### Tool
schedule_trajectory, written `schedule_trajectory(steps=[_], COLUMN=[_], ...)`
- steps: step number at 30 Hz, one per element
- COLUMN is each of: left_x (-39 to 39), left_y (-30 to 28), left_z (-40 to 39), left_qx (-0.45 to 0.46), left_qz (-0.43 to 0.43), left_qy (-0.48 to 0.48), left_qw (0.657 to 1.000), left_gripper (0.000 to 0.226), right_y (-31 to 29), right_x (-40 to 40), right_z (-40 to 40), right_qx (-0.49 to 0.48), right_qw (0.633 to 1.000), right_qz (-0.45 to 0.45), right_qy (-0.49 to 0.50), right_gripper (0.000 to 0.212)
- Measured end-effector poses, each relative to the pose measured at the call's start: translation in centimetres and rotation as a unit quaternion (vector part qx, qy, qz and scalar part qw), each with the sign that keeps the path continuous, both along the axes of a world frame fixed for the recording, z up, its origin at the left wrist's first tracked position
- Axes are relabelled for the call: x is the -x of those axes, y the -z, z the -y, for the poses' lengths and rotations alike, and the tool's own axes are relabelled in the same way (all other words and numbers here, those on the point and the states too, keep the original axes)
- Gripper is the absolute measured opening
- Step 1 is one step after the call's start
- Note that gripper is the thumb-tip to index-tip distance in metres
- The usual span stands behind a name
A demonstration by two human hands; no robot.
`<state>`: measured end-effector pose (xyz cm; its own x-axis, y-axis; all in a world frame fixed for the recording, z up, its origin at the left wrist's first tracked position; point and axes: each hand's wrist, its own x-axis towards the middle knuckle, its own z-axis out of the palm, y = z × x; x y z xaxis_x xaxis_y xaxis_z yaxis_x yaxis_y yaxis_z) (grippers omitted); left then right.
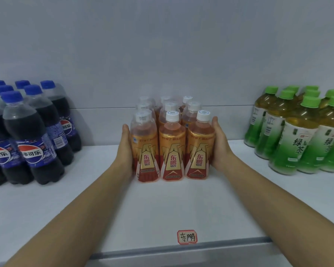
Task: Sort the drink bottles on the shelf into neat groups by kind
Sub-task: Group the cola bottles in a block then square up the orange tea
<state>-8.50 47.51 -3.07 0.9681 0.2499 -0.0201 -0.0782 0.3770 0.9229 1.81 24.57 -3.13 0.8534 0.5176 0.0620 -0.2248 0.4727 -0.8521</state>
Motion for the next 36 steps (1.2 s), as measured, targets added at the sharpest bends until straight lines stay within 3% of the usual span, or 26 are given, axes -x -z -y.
schedule_trajectory(steps=[4, 14, 19, 22, 24, 27, 29, 31, 32, 36], left_x=[-1.2, -1.6, -1.4, -0.6, -0.2, 1.3, 3.9, 7.3, 8.8, 11.5], left_y=[1.4, 1.9, 1.9, 1.2, 0.7, -0.7, -1.6, -2.5, -2.9, -4.2], left_z=[-0.4, -0.5, -0.3, -0.1, -0.3, -1.8, -2.9, -3.0, -2.4, 3.9], left_qx=[0.029, 0.033, 0.064, 0.030, -0.017, -0.187, -0.353, -0.485, -0.519, -0.595], left_qz=[0.021, 0.056, 0.051, 0.036, 0.001, -0.025, 0.011, 0.089, 0.123, 0.222], left_qy=[0.006, 0.000, -0.029, -0.051, -0.118, -0.194, -0.242, -0.284, -0.282, -0.093], left_qw=[0.999, 0.998, 0.996, 0.998, 0.993, 0.963, 0.904, 0.822, 0.797, 0.767], left_gripper=[0.068, 0.059, 0.057, 0.059, 0.049, 0.032, 0.024, 0.017, 0.015, 0.014], right_y=[1.2, 1.5, 1.0, 0.6, 0.4, -0.6, -1.0, -0.6, -0.2, 0.2], right_x=[-1.1, -1.4, -0.4, 0.9, 1.5, 1.8, 2.3, 3.6, 4.6, 7.9], right_z=[-0.7, -1.1, -0.9, -0.4, 0.2, 1.6, 3.3, 5.7, 7.1, 12.2], right_qx=[-0.013, -0.008, 0.012, 0.012, 0.059, 0.186, 0.292, 0.407, 0.450, 0.589], right_qw=[0.998, 0.999, 0.998, 0.995, 0.985, 0.948, 0.906, 0.838, 0.801, 0.625], right_qz=[-0.056, -0.039, -0.034, -0.017, 0.017, 0.071, 0.136, 0.258, 0.315, 0.476], right_qy=[-0.019, 0.007, 0.054, 0.099, 0.162, 0.249, 0.273, 0.256, 0.239, 0.188], right_gripper=[0.080, 0.075, 0.078, 0.072, 0.066, 0.052, 0.034, 0.027, 0.030, 0.041])
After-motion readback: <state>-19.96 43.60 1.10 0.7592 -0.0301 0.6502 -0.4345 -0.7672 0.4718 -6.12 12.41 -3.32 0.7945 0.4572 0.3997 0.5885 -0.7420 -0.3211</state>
